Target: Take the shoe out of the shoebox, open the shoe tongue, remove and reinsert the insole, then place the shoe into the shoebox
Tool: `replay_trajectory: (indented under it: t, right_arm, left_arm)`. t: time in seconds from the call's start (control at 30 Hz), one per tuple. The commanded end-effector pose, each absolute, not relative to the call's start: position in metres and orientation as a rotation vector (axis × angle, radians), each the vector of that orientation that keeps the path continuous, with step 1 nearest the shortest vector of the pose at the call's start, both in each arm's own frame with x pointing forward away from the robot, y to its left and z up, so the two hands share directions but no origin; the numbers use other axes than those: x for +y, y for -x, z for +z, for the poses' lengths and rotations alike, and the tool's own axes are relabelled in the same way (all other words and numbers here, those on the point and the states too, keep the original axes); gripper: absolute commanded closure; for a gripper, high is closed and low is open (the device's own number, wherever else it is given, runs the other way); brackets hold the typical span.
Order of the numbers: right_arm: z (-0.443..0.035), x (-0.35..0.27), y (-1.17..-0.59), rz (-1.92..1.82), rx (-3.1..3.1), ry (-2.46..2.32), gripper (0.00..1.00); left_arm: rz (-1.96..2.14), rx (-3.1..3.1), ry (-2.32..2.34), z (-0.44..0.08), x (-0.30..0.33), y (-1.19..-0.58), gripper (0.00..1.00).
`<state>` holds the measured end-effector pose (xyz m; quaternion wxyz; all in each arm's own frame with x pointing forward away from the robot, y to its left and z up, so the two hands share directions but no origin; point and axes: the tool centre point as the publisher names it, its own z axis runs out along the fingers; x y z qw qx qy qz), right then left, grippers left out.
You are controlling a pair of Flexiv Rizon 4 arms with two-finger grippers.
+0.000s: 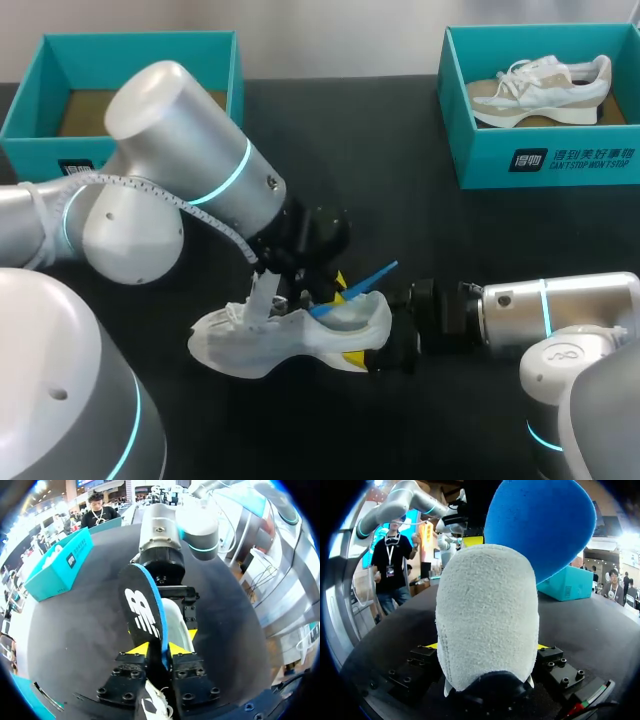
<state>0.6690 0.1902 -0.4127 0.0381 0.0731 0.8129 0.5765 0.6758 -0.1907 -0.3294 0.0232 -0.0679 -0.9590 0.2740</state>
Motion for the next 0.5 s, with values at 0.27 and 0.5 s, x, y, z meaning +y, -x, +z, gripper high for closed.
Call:
replay_trajectory:
  t: [0.27, 0.5]
  right_arm:
    - [-0.412, 0.191, -0.668, 1.762, 2.499, -0.224, 1.0]
    - [-0.412, 0.191, -0.668, 1.762, 2.499, -0.224, 1.0]
  left_arm:
    - [0.913, -3.04, 0.196, -0.318, -0.186, -0.663, 0.17]
    - [0.951, -3.133, 0.143, -0.318, -0.183, -0.651, 0.13]
